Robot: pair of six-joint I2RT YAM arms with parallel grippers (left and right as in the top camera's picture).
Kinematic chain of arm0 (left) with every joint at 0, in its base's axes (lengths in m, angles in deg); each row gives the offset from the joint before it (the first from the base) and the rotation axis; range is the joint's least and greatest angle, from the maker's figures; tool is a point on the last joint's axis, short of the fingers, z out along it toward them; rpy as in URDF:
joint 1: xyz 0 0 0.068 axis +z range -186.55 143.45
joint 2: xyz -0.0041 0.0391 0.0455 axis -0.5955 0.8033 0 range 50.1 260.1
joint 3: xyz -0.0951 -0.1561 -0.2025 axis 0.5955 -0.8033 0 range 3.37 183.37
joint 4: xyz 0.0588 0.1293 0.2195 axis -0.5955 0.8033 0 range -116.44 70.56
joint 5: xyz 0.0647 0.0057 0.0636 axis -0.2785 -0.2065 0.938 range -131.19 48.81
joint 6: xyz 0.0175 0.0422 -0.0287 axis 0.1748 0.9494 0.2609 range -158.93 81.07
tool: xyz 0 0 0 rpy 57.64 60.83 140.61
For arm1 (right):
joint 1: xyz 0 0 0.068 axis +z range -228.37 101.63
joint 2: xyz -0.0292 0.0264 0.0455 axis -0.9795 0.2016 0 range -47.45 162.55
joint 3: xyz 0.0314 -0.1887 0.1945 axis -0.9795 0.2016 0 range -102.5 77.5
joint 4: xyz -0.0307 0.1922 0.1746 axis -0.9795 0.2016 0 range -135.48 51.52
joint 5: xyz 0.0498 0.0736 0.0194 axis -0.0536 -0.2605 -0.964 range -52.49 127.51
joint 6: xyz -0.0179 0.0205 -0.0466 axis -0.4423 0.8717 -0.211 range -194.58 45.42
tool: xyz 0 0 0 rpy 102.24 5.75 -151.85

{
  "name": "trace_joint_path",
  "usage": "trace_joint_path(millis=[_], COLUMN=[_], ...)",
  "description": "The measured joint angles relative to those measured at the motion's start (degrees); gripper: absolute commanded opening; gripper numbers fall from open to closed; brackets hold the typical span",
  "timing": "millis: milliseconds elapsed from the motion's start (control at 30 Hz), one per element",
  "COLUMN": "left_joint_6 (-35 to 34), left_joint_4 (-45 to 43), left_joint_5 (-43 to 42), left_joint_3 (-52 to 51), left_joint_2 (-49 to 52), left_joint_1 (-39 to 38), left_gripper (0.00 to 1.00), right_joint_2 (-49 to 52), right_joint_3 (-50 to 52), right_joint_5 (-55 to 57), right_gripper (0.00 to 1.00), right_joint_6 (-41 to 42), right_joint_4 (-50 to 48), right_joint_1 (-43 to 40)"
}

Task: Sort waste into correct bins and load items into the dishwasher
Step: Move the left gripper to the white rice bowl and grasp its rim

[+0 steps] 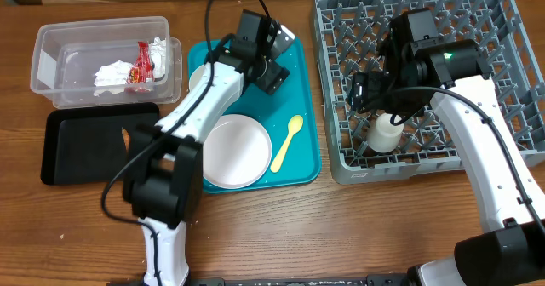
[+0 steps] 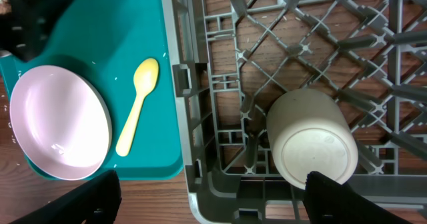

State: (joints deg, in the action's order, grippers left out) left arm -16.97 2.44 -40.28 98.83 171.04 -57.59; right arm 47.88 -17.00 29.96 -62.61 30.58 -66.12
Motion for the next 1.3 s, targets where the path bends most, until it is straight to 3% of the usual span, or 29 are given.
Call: trace_joint_path(millis=[100,300,567,1033,1300], left_joint_6=[2.62,4.76,3.54,1.53,0.66], left_joint_4=[-1.2,-1.51,-0.74,-0.9,-1.22], left_joint_5=[0.13,-1.11,-1.57,-1.73,-1.77], left_joint_3=[-0.11,-0.11,-0.11,-0.09,0.07], left_joint_2=[1.84,2.12,4.5,6.49,7.48], left_joint_1=[0.0,0.0,0.0,0.0,-0.37], left_gripper=[0.76,0.5,0.47,0.18,0.12], right_joint_2=[0.0,0.0,0.0,0.0,0.0], right_joint_3=[0.0,0.0,0.0,0.0,0.0], right_joint_5=[0.04,0.04,0.07,0.04,0.04], right_gripper=[0.9,0.9,0.9,0.9,0.9], right_joint_6=[0.0,0.0,0.0,0.02,-0.02], right_joint_4=[-0.07,-0.46,-0.46,-0.31,-0.33], right_joint_1=[0.0,0.0,0.0,0.0,0.0])
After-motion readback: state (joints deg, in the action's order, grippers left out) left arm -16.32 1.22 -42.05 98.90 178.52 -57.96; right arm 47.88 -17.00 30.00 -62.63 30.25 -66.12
